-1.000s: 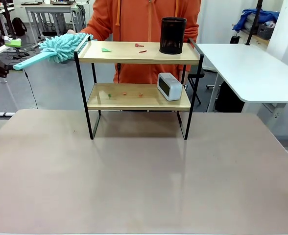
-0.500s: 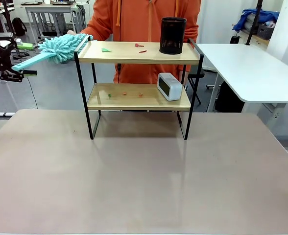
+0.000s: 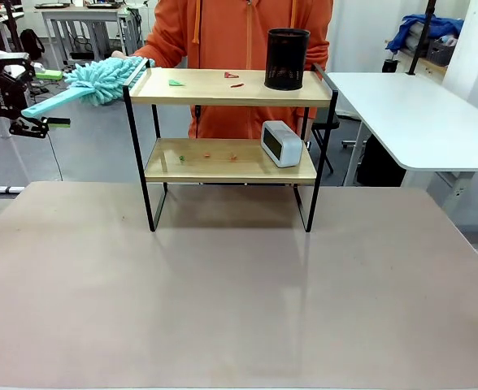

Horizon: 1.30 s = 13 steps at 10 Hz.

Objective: Clean the shelf.
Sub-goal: Pick up the Duster from the human.

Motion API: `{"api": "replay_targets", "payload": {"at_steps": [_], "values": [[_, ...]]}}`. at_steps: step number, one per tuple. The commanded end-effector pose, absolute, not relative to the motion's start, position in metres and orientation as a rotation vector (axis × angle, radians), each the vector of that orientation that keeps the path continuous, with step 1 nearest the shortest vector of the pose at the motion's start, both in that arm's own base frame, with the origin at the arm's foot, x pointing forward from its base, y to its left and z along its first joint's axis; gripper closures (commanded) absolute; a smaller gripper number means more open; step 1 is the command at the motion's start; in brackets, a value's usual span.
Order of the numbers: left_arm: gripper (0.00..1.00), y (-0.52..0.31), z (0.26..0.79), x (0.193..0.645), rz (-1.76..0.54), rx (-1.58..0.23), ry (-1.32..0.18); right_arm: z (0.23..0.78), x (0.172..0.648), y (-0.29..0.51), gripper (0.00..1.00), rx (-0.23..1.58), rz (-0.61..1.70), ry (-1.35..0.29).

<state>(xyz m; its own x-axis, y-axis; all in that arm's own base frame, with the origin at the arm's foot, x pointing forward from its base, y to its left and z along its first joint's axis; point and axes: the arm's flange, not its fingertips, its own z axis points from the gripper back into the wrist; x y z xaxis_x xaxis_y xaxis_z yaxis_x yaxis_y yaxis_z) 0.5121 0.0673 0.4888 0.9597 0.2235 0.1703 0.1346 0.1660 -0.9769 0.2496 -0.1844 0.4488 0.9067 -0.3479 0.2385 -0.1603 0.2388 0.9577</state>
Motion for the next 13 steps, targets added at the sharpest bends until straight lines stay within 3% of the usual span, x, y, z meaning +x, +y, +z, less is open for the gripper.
{"api": "replay_targets", "payload": {"at_steps": [1, 2, 3, 4, 5, 6, 7, 13], "values": [[0.0, 0.0678, 0.4912, 0.5145, 0.089, -1.453, -0.306, 0.4487, 0.2496, -0.1856, 0.0, 1.326, -0.105, -0.461], [0.0, 0.068, 0.4904, 0.5151, 0.097, -1.451, -0.308, 0.4487, 0.2496, -0.1856, 0.0, 1.326, -0.105, -0.461], [0.58, 0.0687, 0.4896, 0.5151, 0.094, -1.448, -0.314, 0.4487, 0.2496, -0.1856, 0.0, 1.326, -0.105, -0.461], [0.58, 0.0692, 0.4898, 0.5144, 0.094, -1.454, -0.323, 0.4487, 0.2496, -0.1856, 0.0, 1.326, -0.105, -0.461], [1.0, 0.0702, 0.4898, 0.5138, 0.092, -1.455, -0.33, 0.4487, 0.2496, -0.1856, 0.0, 1.326, -0.105, -0.461], [0.63, 0.0703, 0.4896, 0.5136, 0.092, -1.456, -0.332, 0.4487, 0.2496, -0.1856, 0.0, 1.326, -0.105, -0.461], [1.0, 0.0707, 0.4897, 0.5138, 0.093, -1.457, -0.336, 0.4487, 0.2496, -0.1856, 0.0, 1.326, -0.105, -0.461], [1.0, 0.0723, 0.4894, 0.5129, 0.106, -1.457, -0.341, 0.4487, 0.2496, -0.1856, 0.0, 1.326, -0.105, -0.461]]}}
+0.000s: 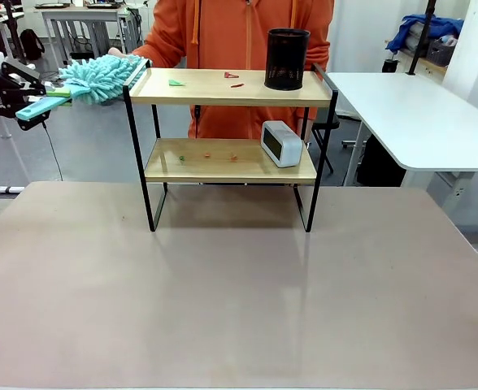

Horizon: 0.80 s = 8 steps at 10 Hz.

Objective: Clean the shelf.
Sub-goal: Pick up the Duster from the human.

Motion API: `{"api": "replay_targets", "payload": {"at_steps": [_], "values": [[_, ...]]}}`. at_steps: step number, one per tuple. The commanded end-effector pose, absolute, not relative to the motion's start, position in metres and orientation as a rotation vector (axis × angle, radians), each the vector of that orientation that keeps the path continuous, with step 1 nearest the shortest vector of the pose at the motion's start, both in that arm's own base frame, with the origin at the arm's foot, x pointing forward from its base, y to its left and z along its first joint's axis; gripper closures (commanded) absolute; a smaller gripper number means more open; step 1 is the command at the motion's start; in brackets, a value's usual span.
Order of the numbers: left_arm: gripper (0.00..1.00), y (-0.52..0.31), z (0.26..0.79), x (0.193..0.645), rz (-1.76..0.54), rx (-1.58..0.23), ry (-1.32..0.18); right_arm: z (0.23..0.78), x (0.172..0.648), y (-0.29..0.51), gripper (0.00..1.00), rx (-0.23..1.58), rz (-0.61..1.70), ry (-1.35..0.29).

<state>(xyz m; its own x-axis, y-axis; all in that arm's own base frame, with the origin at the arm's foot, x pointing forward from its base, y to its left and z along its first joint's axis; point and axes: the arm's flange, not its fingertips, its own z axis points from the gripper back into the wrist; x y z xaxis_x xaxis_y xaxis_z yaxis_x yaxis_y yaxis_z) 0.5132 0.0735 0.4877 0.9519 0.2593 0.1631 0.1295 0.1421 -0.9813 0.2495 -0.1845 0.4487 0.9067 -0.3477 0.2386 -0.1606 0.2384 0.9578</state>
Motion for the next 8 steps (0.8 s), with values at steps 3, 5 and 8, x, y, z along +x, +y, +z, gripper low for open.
{"api": "replay_targets", "payload": {"at_steps": [3, 5, 8], "values": [[1.0, 0.077, 0.5, 0.5, 0.069, -1.45, -0.346, 0.449, 0.25, -0.186, 0.0, 1.326, -0.105, -0.461], [1.0, 0.102, 0.523, 0.45, -0.011, -1.341, -0.314, 0.449, 0.25, -0.186, 0.0, 1.326, -0.105, -0.461], [1.0, 0.164, 0.55, 0.341, -0.088, -1.08, -0.4, 0.449, 0.25, -0.186, 0.0, 1.326, -0.105, -0.461]]}}
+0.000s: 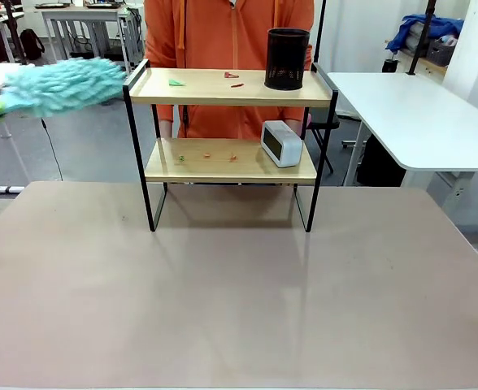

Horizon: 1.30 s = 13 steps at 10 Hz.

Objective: Clean the shelf.
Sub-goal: Pick up the Duster from the human.

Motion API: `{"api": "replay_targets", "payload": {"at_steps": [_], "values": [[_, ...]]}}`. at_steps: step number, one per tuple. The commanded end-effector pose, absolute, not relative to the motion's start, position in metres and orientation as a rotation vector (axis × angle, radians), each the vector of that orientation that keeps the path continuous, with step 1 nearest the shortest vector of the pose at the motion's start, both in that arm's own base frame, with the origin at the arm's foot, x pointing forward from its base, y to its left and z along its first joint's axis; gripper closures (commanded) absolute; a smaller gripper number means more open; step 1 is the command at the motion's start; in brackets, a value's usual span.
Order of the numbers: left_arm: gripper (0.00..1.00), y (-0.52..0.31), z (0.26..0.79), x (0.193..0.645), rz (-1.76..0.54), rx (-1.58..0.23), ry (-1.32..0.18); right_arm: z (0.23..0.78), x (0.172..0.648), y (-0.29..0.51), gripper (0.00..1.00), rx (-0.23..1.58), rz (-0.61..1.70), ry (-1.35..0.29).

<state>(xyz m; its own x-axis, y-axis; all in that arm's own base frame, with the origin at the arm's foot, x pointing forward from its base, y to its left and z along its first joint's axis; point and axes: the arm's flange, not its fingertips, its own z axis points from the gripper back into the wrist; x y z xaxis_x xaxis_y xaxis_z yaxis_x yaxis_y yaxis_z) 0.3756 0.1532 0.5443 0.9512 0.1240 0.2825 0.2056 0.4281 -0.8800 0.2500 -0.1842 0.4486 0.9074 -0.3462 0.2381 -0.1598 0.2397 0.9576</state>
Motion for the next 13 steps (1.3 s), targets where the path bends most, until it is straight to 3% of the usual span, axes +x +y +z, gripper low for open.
{"api": "replay_targets", "payload": {"at_steps": [1, 2, 3, 5, 7, 8, 13], "values": [[1.0, 0.18, 0.556, 0.303, -0.115, -1.02, -0.473, 0.449, 0.25, -0.186, 0.0, 1.326, -0.105, -0.461], [1.0, 0.185, 0.556, 0.275, -0.192, -0.976, -0.473, 0.449, 0.25, -0.186, 0.0, 1.326, -0.105, -0.461], [1.0, 0.188, 0.553, 0.256, -0.366, -0.971, -0.382, 0.449, 0.25, -0.186, 0.0, 1.326, -0.105, -0.461], [1.0, 0.202, 0.539, 0.254, -0.661, -0.886, -0.239, 0.449, 0.25, -0.186, 0.0, 1.326, -0.105, -0.461], [1.0, 0.203, 0.53, 0.277, -0.64, -0.88, -0.206, 0.449, 0.25, -0.186, 0.0, 1.326, -0.105, -0.461], [1.0, 0.187, 0.537, 0.244, -0.59, -0.9, -0.23, 0.449, 0.25, -0.186, 0.0, 1.326, -0.105, -0.461], [1.0, 0.187, 0.537, 0.244, -0.59, -0.9, -0.23, 0.449, 0.25, -0.186, 0.0, 1.326, -0.105, -0.461]]}}
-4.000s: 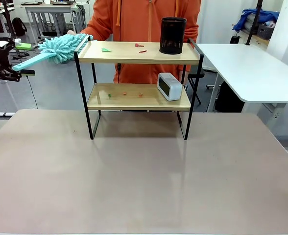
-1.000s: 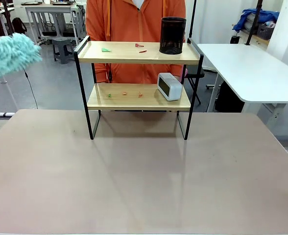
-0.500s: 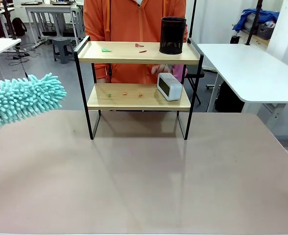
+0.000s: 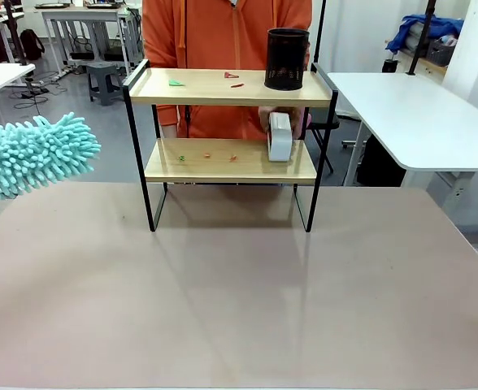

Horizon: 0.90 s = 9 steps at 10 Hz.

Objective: Clean the shelf.
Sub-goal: Pick up the Duster from the human, then clean the specific tier of the Shelf with the Duster once objects are removed.

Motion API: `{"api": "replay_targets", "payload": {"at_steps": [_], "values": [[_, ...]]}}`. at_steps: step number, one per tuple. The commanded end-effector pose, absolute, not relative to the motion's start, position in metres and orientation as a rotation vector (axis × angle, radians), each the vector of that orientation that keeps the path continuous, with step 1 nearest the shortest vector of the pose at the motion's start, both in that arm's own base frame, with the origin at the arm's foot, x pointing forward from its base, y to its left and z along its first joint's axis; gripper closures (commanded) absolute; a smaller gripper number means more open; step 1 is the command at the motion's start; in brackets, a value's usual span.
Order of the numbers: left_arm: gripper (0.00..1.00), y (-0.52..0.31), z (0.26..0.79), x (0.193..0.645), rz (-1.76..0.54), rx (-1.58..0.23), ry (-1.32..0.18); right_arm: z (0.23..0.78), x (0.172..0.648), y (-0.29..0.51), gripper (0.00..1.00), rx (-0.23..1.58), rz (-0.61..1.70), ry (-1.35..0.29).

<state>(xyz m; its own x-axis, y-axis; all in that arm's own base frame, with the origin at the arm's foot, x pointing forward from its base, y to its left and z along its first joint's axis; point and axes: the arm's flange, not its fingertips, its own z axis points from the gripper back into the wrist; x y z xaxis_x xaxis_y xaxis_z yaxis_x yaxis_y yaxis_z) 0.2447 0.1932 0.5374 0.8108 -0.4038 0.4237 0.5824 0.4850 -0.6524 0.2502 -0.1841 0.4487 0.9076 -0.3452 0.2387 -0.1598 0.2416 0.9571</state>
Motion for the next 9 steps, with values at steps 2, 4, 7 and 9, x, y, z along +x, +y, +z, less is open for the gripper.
{"api": "replay_targets", "payload": {"at_steps": [2, 4, 7, 9], "values": [[1.0, 0.1872, 0.5367, 0.2444, -0.59, -0.9, -0.23, 0.4487, 0.2496, -0.1856, 0.0, 1.326, -0.105, -0.461], [1.0, 0.1872, 0.5367, 0.2444, -0.59, -0.9, -0.23, 0.4487, 0.2496, -0.1856, 0.0, 1.326, -0.105, -0.461], [1.0, 0.1872, 0.5367, 0.2444, -0.59, -0.9, -0.23, 0.4487, 0.2496, -0.1856, 0.0, 1.326, -0.105, -0.461], [1.0, 0.1872, 0.5367, 0.2444, -0.59, -0.9, -0.23, 0.4487, 0.2496, -0.1856, 0.0, 1.326, -0.105, -0.461]]}}
